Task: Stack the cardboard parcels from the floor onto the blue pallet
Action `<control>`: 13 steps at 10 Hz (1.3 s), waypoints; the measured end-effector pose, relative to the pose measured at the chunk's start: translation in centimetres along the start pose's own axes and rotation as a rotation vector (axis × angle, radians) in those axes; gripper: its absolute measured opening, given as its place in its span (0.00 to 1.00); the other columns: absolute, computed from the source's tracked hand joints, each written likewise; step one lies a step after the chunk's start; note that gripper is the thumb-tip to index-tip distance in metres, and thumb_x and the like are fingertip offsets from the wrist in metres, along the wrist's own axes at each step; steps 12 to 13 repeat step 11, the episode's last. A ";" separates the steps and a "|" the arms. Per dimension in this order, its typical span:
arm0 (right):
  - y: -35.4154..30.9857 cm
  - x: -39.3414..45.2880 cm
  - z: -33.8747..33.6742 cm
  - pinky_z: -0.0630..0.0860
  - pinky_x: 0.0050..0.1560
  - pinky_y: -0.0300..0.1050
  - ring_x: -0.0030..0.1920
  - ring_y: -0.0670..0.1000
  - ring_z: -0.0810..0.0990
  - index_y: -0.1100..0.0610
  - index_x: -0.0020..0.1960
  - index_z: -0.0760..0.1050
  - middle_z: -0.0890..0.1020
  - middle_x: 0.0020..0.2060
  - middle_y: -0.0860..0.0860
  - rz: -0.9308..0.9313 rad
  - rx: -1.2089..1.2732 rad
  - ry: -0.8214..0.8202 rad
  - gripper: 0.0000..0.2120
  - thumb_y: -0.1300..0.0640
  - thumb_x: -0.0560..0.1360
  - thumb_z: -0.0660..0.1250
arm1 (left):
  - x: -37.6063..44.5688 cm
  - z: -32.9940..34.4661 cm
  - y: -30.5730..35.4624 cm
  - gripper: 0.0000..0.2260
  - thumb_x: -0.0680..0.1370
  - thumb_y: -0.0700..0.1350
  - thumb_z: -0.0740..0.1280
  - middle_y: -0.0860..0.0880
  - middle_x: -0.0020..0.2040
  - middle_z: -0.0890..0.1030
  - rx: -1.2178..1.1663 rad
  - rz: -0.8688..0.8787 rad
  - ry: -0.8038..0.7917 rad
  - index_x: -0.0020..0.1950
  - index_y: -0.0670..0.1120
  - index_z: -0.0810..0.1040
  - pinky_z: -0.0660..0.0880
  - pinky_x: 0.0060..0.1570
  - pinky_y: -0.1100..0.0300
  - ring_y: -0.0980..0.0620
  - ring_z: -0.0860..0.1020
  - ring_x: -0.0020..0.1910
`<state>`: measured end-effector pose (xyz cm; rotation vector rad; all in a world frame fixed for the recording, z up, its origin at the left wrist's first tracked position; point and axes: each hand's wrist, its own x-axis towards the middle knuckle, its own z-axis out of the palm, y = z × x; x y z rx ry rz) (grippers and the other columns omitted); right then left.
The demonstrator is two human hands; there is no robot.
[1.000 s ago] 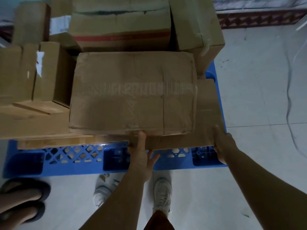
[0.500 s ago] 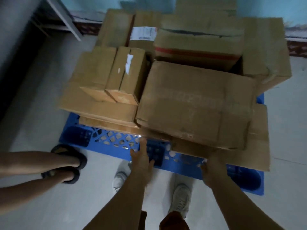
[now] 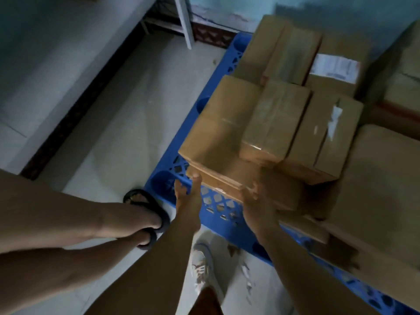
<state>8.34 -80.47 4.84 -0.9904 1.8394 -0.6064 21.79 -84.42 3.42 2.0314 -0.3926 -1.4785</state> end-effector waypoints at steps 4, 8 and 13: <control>-2.9 8.7 5.5 0.43 0.74 0.54 0.77 0.56 0.37 0.46 0.77 0.36 0.39 0.78 0.51 -0.297 -0.948 -0.222 0.42 0.58 0.77 0.63 | 9.2 0.3 6.1 0.28 0.81 0.50 0.59 0.45 0.73 0.65 0.269 0.156 -0.065 0.79 0.55 0.51 0.66 0.51 0.56 0.46 0.71 0.59; -1.4 7.9 3.2 0.48 0.76 0.56 0.77 0.55 0.37 0.47 0.78 0.40 0.40 0.78 0.50 -0.325 -0.925 -0.245 0.42 0.61 0.75 0.64 | 8.5 2.0 4.4 0.23 0.81 0.41 0.59 0.42 0.66 0.72 0.289 0.136 0.003 0.75 0.53 0.61 0.75 0.56 0.46 0.39 0.75 0.58; -2.7 7.9 2.7 0.47 0.76 0.54 0.77 0.53 0.38 0.48 0.78 0.40 0.41 0.78 0.51 -0.302 -0.749 -0.191 0.39 0.67 0.77 0.59 | 7.0 2.9 4.1 0.26 0.80 0.46 0.60 0.44 0.68 0.70 0.296 0.159 0.032 0.76 0.54 0.57 0.75 0.47 0.48 0.41 0.76 0.52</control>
